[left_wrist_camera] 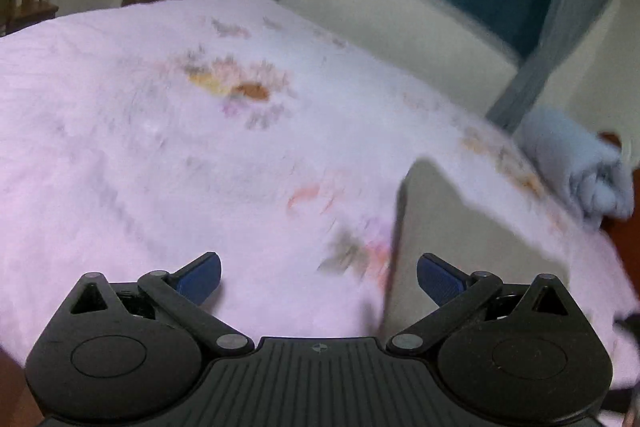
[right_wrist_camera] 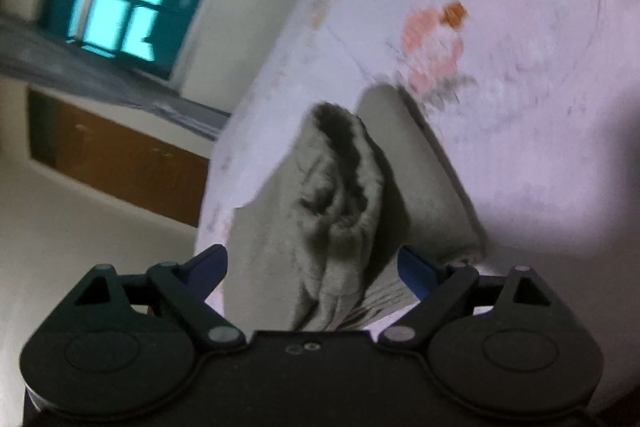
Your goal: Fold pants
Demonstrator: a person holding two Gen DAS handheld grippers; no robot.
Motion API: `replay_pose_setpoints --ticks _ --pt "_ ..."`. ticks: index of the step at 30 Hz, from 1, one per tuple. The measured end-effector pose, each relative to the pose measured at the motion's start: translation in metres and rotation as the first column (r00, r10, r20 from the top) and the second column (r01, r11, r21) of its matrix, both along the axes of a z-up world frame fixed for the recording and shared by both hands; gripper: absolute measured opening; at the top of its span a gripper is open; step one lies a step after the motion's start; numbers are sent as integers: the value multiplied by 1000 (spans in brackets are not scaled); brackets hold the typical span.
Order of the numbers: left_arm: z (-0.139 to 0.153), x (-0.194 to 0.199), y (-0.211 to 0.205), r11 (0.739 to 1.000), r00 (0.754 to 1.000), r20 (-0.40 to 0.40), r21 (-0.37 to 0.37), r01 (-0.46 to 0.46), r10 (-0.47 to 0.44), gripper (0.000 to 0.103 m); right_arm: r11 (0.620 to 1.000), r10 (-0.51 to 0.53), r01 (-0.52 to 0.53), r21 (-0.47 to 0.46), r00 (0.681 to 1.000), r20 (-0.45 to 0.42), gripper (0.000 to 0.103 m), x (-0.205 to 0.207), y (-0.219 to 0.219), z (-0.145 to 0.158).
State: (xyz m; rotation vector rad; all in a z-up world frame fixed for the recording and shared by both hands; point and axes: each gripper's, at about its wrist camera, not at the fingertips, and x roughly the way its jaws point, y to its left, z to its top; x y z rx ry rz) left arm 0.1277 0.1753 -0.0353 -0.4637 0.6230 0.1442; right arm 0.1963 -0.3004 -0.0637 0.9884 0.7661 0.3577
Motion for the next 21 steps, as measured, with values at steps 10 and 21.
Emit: replay_pose_setpoints --ticks 10,21 --pt "-20 10 -38 963 978 -114 185 193 -174 103 991 -11 -1 -136 995 -95 27 33 41 -2" --pt "-29 14 -22 983 986 -81 99 153 -145 103 996 -69 66 -67 996 -49 24 12 2 -9"
